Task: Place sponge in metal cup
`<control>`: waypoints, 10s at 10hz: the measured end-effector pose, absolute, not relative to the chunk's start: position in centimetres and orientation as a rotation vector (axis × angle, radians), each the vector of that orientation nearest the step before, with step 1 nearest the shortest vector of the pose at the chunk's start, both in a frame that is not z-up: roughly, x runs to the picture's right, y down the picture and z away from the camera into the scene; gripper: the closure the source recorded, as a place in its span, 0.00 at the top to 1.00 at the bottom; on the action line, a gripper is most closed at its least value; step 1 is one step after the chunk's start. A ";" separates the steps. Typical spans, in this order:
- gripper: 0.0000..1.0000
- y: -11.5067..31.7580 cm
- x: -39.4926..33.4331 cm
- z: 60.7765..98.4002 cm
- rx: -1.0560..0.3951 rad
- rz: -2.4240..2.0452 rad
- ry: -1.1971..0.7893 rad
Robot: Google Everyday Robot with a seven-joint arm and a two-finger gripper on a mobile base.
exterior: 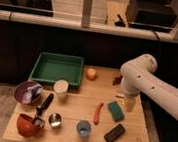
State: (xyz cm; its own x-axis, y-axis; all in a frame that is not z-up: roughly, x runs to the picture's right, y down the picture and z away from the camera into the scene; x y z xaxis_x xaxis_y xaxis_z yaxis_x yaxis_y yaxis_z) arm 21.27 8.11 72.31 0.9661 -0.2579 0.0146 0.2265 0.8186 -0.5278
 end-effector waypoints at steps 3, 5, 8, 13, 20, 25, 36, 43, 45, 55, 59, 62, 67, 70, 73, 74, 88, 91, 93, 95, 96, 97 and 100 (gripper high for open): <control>0.80 7.8 20.9 73.3 -0.557 -0.313 0.048; 0.80 7.5 20.3 74.1 -0.560 -0.343 0.037; 0.80 7.6 19.9 75.1 -0.566 -0.359 0.009; 0.80 8.3 19.4 76.8 -0.571 -0.382 -0.047; 0.80 10.2 18.7 79.0 -0.569 -0.397 -0.129; 0.80 11.8 17.8 80.6 -0.572 -0.403 -0.177; 0.80 12.8 16.8 84.2 -0.578 -0.400 -0.234; 0.80 14.9 16.9 86.4 -0.581 -0.364 -0.281; 0.80 15.2 17.0 86.9 -0.578 -0.352 -0.298; 0.35 15.9 17.4 87.7 -0.592 -0.338 -0.317; 0.01 15.8 17.5 87.6 -0.591 -0.338 -0.317; 0.01 15.6 17.3 87.5 -0.587 -0.345 -0.317; 0.01 14.9 16.4 86.3 -0.566 -0.379 -0.324; 0.01 14.2 15.6 85.2 -0.547 -0.409 -0.326; 0.01 12.9 13.2 83.3 -0.523 -0.488 -0.327; 0.01 12.6 12.7 82.9 -0.519 -0.502 -0.328; 0.02 14.7 6.2 78.2 -0.486 -0.656 -0.286; 0.02 14.2 4.8 78.1 -0.472 -0.672 -0.278; 0.02 14.4 5.1 77.8 -0.469 -0.682 -0.273; 0.02 14.1 4.8 77.8 -0.458 -0.696 -0.267; 0.02 14.0 4.3 77.8 -0.455 -0.703 -0.264; 0.02 14.0 4.1 77.8 -0.451 -0.714 -0.262; 0.04 13.9 4.1 77.9 -0.439 -0.721 -0.249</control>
State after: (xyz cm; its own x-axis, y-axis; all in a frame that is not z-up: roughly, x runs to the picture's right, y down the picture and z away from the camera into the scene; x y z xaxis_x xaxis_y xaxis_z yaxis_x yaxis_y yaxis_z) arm 4.12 13.86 77.90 0.7270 -0.5804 0.3668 0.6831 0.6657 -0.3006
